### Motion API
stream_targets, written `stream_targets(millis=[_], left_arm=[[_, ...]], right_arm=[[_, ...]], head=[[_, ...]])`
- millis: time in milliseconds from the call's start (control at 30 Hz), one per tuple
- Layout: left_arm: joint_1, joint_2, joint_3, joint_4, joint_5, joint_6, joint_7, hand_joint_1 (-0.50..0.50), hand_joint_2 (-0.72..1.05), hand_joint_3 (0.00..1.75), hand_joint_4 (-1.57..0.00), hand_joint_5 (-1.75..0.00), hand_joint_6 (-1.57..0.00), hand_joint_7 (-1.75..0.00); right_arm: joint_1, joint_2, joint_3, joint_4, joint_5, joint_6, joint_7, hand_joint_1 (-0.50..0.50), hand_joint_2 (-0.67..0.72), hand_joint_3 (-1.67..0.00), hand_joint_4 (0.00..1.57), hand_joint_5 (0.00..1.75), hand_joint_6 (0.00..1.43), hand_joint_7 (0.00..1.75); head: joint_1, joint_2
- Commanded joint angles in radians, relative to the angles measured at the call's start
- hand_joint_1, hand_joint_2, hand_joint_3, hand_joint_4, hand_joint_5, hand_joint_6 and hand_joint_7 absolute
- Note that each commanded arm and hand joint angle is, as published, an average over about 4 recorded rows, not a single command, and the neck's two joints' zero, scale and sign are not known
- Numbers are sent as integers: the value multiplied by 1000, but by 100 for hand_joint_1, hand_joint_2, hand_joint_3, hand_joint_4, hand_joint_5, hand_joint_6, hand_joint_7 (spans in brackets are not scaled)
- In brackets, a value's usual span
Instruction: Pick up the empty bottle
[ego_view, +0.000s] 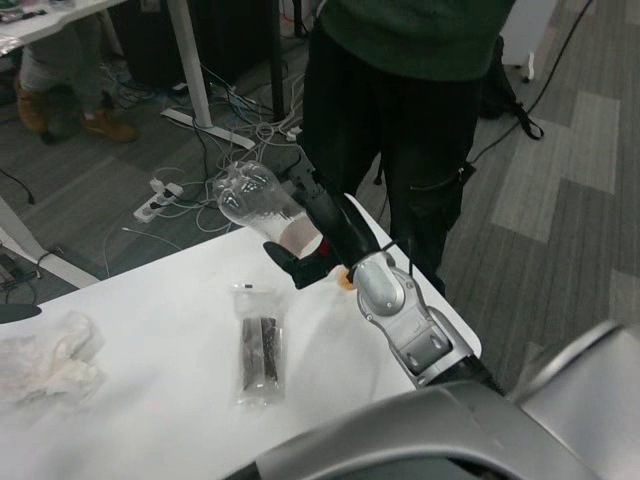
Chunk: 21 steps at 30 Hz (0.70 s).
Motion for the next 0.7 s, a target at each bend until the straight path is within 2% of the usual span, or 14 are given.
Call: stream_targets(millis=[33,167,267,433,567,700], left_arm=[[14,-29,4,-13,4,-10,-1,-50,-64,0,-6,0,0,0],[15,-47,-1,-18,8,-10,-24,-50,-64,0,-4,0,0,0],[15,-60,-8,-23,9,-10,-71,-50,-64,0,-6,0,0,0],[20,-62,-30,-43,10,-10,-115,-50,-64,0,-7,0,0,0],[46,-67,-51,-78,10,-10,-118,-50,-64,0,-5,0,0,0],[72,-77,-52,-110,10,-10,-118,-50,-64,0,-4,0,0,0]], right_arm=[[-145,-63,66,227,214,-315,-86,-33,-35,-159,68,165,19,161],[-223,-79,100,310,268,-402,-150,-33,-35,-159,70,165,21,161],[-262,-118,138,370,317,-463,-195,-31,-35,-159,71,165,23,161],[-273,-161,161,402,342,-495,-232,-30,-35,-159,71,165,23,161],[-273,-195,178,422,377,-533,-267,-33,-35,-159,74,165,23,161],[-273,-221,188,431,397,-550,-277,-33,-35,-159,74,165,26,161]], head=[[65,56],[146,151],[174,192],[207,237],[222,267],[240,289]])
